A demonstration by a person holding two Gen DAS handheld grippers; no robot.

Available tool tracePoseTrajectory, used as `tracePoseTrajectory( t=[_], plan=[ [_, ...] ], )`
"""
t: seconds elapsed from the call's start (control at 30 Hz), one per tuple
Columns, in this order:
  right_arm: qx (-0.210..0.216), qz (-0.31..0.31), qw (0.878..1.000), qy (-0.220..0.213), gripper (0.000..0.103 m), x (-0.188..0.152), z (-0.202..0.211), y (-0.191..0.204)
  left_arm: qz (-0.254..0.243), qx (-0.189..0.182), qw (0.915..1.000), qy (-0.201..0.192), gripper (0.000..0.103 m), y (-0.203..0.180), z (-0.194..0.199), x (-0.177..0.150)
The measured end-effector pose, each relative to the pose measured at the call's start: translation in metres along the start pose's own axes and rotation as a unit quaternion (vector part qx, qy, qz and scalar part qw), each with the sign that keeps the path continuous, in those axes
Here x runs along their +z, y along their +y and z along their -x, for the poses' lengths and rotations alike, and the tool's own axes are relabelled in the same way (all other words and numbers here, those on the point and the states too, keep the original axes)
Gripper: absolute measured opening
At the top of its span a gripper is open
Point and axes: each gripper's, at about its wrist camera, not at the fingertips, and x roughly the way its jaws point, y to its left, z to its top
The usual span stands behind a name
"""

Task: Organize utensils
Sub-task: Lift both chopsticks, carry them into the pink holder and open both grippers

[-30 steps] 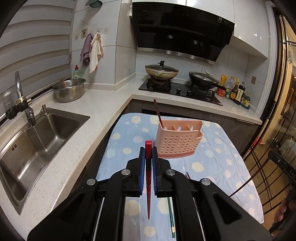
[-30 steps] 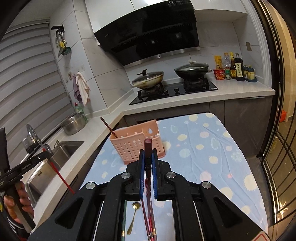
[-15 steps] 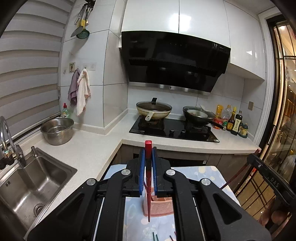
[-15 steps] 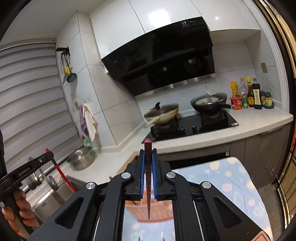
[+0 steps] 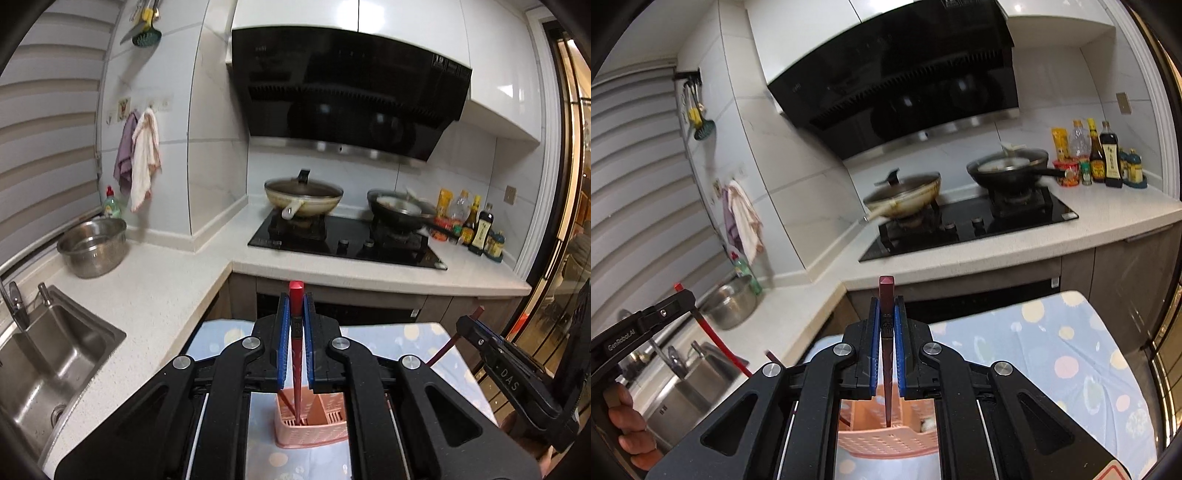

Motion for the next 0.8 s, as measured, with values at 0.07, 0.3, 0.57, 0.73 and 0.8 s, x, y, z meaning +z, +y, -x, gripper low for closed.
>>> tracePoseTrajectory(
  t=[0.07, 0.3, 0.57, 0.73, 0.8],
  plan=[
    [-0.006, 0.002, 1.0, 0.014, 0.007, -0.009, -0.009, -0.003, 0.001, 0.003, 0.9999, 0.017, 0.007, 0.003, -0.011, -0.01],
    [-0.025, 0.005, 0.999, 0.022, 0.04, -0.025, -0.01, -0.005, 0.005, 0.026, 0.9986, 0.046, 0.041, 0.008, -0.02, -0.035],
    [-0.017, 0.001, 1.0, 0.002, 0.045, -0.026, 0.026, 0.001, 0.002, 0.04, 0.9983, 0.042, 0.05, 0.011, 0.002, -0.043],
    [-0.015, 0.016, 1.0, -0.006, 0.045, -0.031, 0.053, 0.011, -0.005, 0.04, 0.9984, 0.039, 0.05, 0.008, 0.022, -0.048],
    [-0.011, 0.017, 1.0, -0.005, 0.045, -0.034, 0.062, 0.013, -0.007, 0.039, 0.9985, 0.038, 0.051, 0.006, 0.031, -0.051]
  ],
)
